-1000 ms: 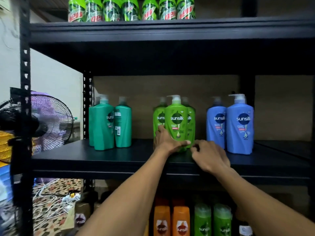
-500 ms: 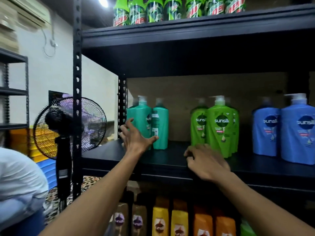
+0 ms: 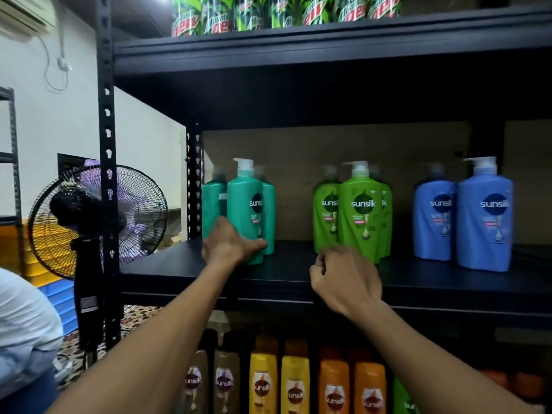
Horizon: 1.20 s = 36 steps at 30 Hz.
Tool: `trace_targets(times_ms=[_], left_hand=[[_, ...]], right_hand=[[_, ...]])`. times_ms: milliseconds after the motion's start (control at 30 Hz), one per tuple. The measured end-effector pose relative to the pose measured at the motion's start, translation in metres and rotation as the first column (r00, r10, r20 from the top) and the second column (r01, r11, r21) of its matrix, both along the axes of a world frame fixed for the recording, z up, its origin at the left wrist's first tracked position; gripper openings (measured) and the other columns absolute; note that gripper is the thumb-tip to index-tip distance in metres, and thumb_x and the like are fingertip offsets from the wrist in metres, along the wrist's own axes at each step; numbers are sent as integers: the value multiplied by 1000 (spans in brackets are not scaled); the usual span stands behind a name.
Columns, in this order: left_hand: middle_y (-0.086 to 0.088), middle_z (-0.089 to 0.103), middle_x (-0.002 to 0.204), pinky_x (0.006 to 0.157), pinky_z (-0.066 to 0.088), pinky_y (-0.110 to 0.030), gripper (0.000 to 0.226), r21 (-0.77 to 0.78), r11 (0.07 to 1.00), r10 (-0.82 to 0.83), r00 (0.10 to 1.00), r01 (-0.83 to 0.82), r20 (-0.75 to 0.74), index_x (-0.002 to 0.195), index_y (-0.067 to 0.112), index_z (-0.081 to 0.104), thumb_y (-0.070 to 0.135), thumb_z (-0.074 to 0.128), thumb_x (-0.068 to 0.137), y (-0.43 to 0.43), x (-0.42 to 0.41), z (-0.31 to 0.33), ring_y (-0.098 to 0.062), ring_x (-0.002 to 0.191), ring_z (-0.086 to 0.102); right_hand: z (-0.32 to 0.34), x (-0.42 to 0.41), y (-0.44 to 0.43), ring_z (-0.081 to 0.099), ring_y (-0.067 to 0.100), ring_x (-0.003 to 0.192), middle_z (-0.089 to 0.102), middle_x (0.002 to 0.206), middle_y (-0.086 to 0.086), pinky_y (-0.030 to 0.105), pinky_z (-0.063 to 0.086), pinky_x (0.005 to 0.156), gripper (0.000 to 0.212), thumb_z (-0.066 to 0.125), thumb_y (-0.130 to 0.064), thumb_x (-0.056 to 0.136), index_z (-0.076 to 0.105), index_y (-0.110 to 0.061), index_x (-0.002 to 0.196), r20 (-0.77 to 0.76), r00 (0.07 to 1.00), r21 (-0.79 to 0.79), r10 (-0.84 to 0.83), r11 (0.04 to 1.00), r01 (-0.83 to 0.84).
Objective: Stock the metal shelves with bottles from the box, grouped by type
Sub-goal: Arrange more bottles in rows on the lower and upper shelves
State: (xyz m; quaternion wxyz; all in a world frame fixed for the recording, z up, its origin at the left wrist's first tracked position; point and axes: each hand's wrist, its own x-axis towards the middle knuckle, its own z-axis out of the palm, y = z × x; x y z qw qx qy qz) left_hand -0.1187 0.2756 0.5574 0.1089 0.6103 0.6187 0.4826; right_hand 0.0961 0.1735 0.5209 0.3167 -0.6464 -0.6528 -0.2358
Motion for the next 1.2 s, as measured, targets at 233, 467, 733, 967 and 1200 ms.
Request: trace_targets(times_ms=[233,467,733,967,1200], left_hand=[[8,70,108,89,59,-43,99,56,953,-296,955,297,-30,117,34,52,78,74,32,-42,64,-7,-19,97,69],[11,74,106,90,58,-37,93,79,913,-397,916,400,-54,114,30,61,74,72,32,-75,123,0,-16,100,71],[5,67,120,95,57,-36,97,22,866,-498,866,500,-51,129,23,51,67,88,51,-75,111,-5,-16,107,67],[-11,65,116,78,54,-19,53,60,844,-531,846,533,-41,139,12,45,15,71,93,-51,6,-6,-22,97,66],[-15,46,138,108,48,-44,88,-17,995,-96,993,97,74,142,14,34,28,90,75,26,-78,-5,-34,130,50]], right_hand=[[-20,63,-25,55,23,95,66,103,1,39,44,77,48,23,-49,83,63,-26,94,14,981,74,-196,978,194],[-25,86,-36,50,22,107,60,113,0,41,40,89,48,24,-53,87,59,-28,107,-24,954,10,-298,955,298],[-24,56,-58,41,10,83,45,94,-9,28,33,72,37,65,-18,75,40,-30,100,-71,988,351,137,931,-104],[9,-39,-43,47,7,96,39,103,-14,27,47,85,37,57,-14,80,44,-32,110,67,751,55,657,749,-660],[34,-109,51,36,22,122,31,122,-3,31,34,101,58,67,-24,82,29,-30,127,-286,833,-3,474,869,-496]])
